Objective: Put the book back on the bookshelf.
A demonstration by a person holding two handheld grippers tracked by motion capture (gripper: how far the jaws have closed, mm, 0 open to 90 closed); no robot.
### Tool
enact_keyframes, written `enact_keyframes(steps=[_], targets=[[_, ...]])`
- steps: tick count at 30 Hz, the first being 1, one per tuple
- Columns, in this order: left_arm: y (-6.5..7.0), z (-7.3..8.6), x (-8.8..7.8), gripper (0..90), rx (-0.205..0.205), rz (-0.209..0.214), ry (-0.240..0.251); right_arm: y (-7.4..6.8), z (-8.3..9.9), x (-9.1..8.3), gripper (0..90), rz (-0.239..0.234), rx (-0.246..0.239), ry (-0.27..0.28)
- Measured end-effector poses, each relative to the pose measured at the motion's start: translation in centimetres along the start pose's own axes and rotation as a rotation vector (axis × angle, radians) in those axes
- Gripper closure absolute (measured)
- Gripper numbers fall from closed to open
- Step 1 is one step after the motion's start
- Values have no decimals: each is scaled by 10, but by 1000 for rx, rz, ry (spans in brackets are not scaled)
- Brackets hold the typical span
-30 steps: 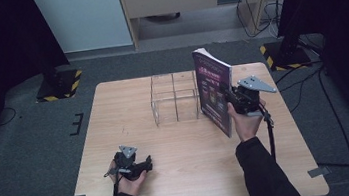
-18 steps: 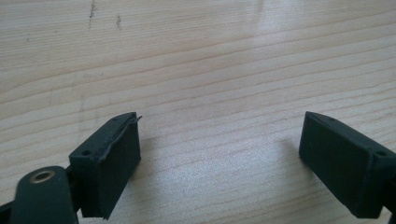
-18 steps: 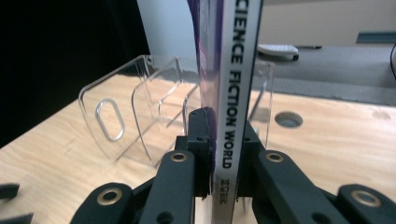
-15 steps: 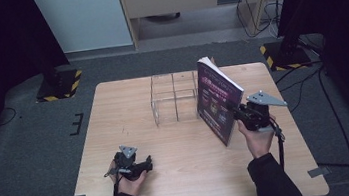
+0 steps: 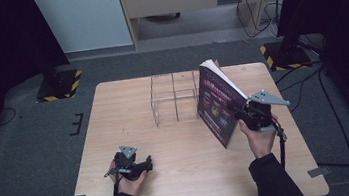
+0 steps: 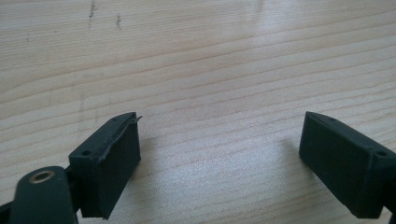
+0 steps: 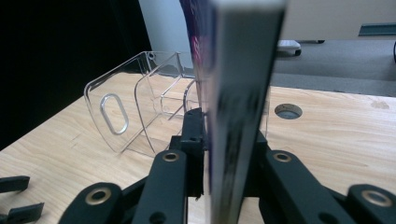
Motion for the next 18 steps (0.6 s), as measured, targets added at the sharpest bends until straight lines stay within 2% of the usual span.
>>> enact_keyframes(steps=[3, 4, 9, 18], targets=[[0, 0, 0, 116, 0, 0, 0, -3, -6, 6, 769, 12, -10, -16], [0, 0, 0, 116, 0, 1, 0, -4, -6, 7, 805, 20, -15, -20], [0, 0, 0, 115, 0, 1, 0, -7, -7, 8, 826, 39, -23, -20], [0, 0, 0, 114, 1, 1, 0, -12, -8, 10, 830, 75, -58, 45]])
Point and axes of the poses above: each handheld gripper's, and its own axes: x roughly forward along the jaws, z roughly out of its underside, y roughly to its right, the point moved 1 cm from there along x, roughly forward along the jaws, and after that the axes turned 11 degrees about z, right-handed, at the moved point
